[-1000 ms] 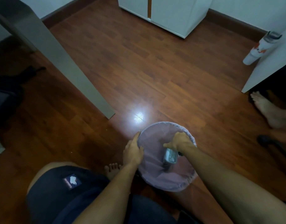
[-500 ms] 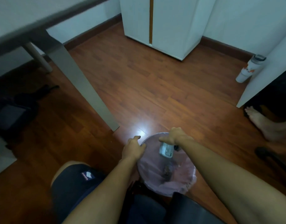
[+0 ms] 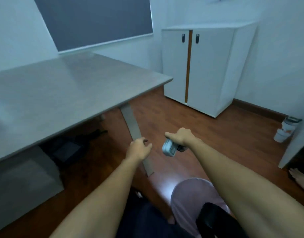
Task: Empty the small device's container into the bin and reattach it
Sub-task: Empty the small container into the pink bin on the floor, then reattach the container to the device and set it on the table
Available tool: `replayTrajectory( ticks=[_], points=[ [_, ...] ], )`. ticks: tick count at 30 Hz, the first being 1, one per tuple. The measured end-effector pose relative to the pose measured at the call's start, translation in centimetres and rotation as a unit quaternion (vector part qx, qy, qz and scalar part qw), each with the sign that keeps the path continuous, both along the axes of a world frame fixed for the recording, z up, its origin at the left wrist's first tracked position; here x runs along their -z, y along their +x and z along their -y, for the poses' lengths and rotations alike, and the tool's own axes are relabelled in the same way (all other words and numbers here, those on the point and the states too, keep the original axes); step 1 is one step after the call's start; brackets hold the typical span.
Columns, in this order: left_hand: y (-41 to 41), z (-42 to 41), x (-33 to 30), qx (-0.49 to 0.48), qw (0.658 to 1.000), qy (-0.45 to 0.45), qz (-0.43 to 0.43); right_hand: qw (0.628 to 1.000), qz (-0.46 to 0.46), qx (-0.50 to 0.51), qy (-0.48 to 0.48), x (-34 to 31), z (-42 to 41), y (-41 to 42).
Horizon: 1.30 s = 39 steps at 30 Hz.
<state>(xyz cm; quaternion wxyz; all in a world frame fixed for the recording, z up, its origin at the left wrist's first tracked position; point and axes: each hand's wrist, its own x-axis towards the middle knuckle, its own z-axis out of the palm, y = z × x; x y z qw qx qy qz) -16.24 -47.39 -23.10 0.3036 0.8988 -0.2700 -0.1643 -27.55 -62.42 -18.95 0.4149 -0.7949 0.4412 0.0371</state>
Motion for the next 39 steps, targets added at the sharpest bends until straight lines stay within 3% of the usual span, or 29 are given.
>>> replayTrajectory(
  ticks=[9, 16, 25, 39],
  points=[
    [5.0, -11.2, -14.6, -0.079, 0.99, -0.05, 0.107, 0.987, 0.143, -0.068, -0.027, -13.5, -8.2, 7.1],
    [8.7, -23.7, -23.2, -0.198, 0.96, -0.073, 0.183, 0.967, 0.177, -0.183, 0.023, -20.5, -17.1, 15.7],
    [12.4, -35.9, -23.9, -0.369, 0.908, -0.081, 0.178, 0.933, 0.247, -0.25, 0.078, -22.0, -28.5, 22.9],
    [21.1, -36.6, -18.4, -0.452, 0.861, -0.197, 0.124, 0.917, 0.298, -0.205, 0.167, -16.5, -31.8, 32.8]
  ],
)
